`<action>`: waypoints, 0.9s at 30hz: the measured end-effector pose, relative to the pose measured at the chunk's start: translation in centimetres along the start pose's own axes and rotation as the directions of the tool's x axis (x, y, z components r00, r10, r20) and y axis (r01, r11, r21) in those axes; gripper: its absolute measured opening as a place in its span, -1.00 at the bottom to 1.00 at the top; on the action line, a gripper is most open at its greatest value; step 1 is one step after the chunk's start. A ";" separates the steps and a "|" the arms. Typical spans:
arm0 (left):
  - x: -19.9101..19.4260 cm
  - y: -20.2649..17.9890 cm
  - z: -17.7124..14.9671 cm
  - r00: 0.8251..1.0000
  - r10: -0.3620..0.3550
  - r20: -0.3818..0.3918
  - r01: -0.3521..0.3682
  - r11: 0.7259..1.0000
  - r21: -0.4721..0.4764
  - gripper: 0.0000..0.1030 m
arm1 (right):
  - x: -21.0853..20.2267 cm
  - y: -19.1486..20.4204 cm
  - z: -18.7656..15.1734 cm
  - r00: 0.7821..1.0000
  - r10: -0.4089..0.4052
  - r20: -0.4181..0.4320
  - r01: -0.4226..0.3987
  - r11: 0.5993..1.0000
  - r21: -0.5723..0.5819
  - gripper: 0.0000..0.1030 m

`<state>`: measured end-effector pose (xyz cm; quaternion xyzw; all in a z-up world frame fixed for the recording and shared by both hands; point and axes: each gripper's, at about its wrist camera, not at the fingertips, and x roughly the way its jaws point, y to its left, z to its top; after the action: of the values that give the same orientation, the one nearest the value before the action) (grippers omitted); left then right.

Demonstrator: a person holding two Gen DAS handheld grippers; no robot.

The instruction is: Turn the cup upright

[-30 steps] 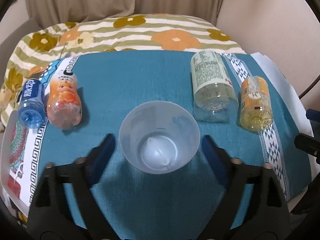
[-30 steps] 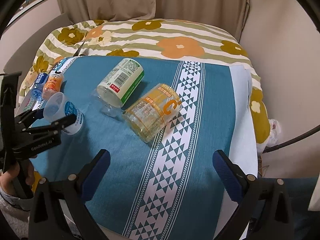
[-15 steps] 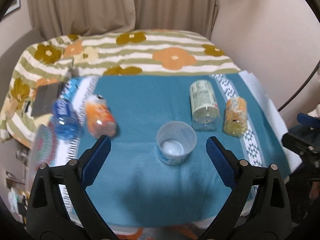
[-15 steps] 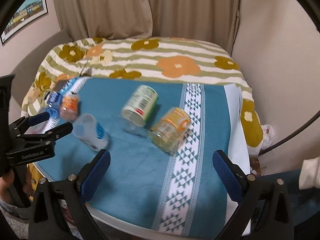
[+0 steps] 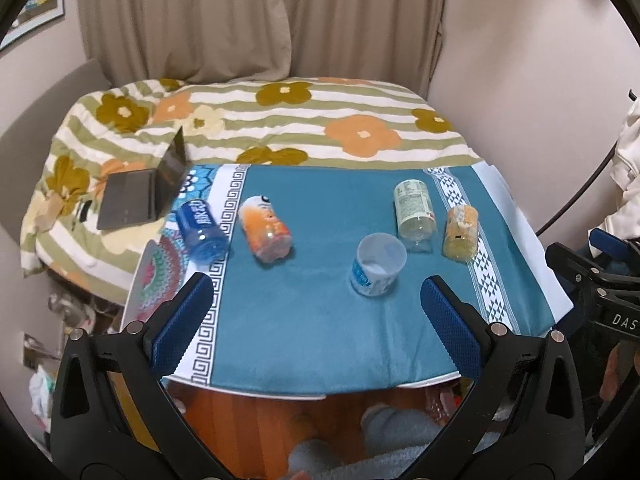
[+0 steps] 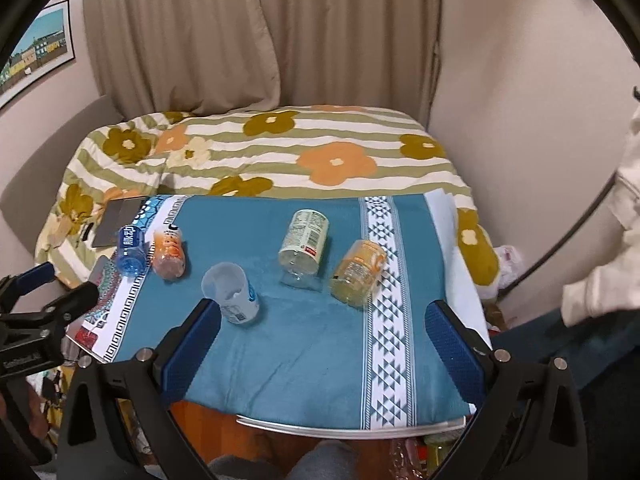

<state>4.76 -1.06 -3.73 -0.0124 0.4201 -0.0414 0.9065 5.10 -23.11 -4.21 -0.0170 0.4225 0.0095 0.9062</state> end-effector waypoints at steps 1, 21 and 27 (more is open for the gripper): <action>-0.3 0.2 -0.3 1.000 0.001 0.007 -0.001 1.000 0.000 1.00 | -0.3 0.2 -0.3 1.000 -0.006 0.001 0.006 1.000 0.004 0.98; -2.5 0.2 -1.3 0.998 -0.011 0.070 0.009 0.999 0.031 1.00 | -2.5 1.6 -2.4 0.998 -0.004 0.055 0.002 0.999 0.038 0.98; -2.7 0.0 -1.3 0.997 -0.006 0.082 0.004 1.000 0.024 1.00 | -2.5 1.5 -2.2 0.998 -0.002 0.059 0.000 0.999 0.033 0.98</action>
<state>2.01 -0.77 -2.49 -0.0047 0.3818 -0.0482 0.9230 1.80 -21.68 -3.73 -0.0020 0.3956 0.0026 0.9184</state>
